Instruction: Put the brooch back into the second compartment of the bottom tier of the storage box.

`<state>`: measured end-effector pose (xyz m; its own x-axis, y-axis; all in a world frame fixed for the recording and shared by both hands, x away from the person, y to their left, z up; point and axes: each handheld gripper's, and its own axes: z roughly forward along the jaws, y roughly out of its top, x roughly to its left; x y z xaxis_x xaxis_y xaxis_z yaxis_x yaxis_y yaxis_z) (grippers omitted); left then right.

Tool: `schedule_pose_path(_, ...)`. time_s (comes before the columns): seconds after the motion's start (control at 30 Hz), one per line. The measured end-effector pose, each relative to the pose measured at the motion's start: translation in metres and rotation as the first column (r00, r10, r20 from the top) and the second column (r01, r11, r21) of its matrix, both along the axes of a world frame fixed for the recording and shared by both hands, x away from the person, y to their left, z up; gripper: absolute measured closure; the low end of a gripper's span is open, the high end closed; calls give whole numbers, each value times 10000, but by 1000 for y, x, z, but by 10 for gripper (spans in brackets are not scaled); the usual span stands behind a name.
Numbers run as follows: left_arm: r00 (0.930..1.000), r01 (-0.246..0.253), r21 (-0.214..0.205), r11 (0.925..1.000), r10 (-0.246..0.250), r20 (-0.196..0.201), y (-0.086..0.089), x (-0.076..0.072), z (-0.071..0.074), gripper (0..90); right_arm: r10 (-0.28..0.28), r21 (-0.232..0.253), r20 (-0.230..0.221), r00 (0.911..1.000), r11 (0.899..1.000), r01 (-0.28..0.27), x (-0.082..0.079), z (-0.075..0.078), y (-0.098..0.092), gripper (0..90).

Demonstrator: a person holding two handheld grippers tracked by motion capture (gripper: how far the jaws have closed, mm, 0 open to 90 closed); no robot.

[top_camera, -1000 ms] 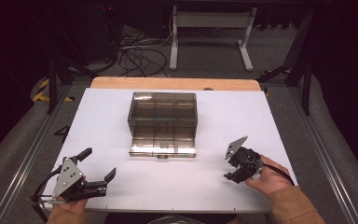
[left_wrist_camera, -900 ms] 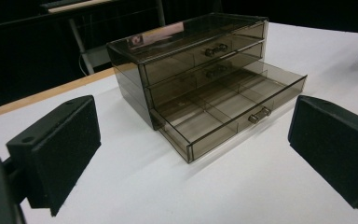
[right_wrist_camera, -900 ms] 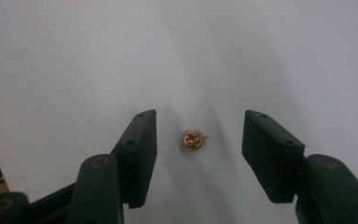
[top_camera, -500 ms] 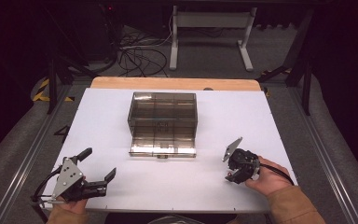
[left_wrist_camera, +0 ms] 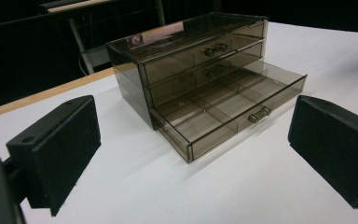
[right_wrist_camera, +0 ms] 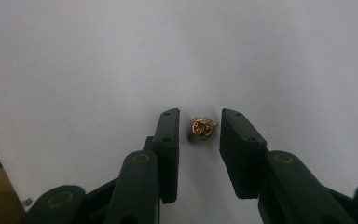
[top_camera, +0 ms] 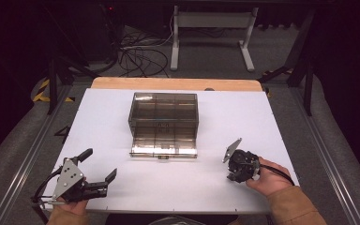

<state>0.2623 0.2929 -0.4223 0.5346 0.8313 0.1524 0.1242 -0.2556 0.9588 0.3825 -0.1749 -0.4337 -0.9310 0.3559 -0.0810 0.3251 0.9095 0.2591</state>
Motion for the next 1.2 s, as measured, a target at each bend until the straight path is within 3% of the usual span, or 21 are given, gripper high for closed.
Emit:
schedule_pose_path(0.4,10000,14,-3,10000,-14,7,0,0,0,32,145,-194,-68,9999,9997,-146,2,-2,3,785)
schedule_pose_path(1.2,10000,13,-25,10000,-13,5,0,0,0,32,37,-136,5,10000,9999,-37,0,-2,3,799)
